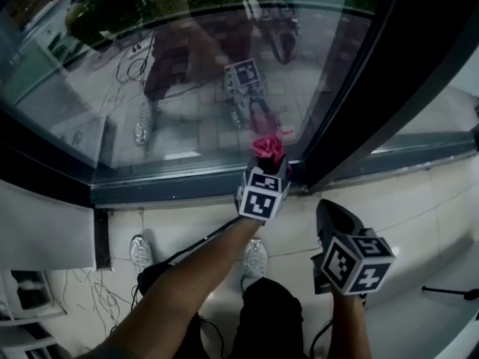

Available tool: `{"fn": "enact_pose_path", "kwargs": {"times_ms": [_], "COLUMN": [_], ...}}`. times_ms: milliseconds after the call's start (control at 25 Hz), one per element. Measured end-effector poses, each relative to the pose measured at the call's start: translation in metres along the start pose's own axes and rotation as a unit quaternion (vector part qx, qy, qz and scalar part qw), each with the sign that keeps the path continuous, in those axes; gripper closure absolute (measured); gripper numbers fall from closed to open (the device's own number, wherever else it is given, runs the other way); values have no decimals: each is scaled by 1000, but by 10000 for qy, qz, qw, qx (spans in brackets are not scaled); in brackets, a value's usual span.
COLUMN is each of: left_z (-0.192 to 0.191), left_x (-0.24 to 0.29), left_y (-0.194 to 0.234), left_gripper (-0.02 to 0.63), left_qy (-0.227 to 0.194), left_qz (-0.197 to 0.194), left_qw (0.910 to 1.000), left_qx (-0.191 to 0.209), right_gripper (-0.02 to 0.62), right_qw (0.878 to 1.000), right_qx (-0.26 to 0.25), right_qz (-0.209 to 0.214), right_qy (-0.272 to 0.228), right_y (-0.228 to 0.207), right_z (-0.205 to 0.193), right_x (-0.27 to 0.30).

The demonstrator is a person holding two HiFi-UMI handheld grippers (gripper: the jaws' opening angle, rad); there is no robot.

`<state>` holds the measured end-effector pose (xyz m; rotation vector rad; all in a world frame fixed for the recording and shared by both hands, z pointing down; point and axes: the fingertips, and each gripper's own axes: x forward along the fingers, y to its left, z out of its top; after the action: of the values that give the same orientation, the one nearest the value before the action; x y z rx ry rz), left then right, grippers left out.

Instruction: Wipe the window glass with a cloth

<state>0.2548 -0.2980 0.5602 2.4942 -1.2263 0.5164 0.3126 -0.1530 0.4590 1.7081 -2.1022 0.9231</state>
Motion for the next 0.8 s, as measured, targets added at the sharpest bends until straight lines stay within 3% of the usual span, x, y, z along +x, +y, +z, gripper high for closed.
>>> {"fn": "enact_pose_path", "kwargs": {"times_ms": [800], "left_z": [2], "left_x": [53], "left_y": [-63], "left_gripper": [554], "left_qy": [79], "left_qz": [-730], "left_qw": [9965], "left_qx": [401], "right_gripper": [603], "right_qw": [9994], "right_qx": [188], "right_qz": [-255], "right_qy": [141], "right_y": [-38], "right_z": [-16], "right_x": [-2]}}
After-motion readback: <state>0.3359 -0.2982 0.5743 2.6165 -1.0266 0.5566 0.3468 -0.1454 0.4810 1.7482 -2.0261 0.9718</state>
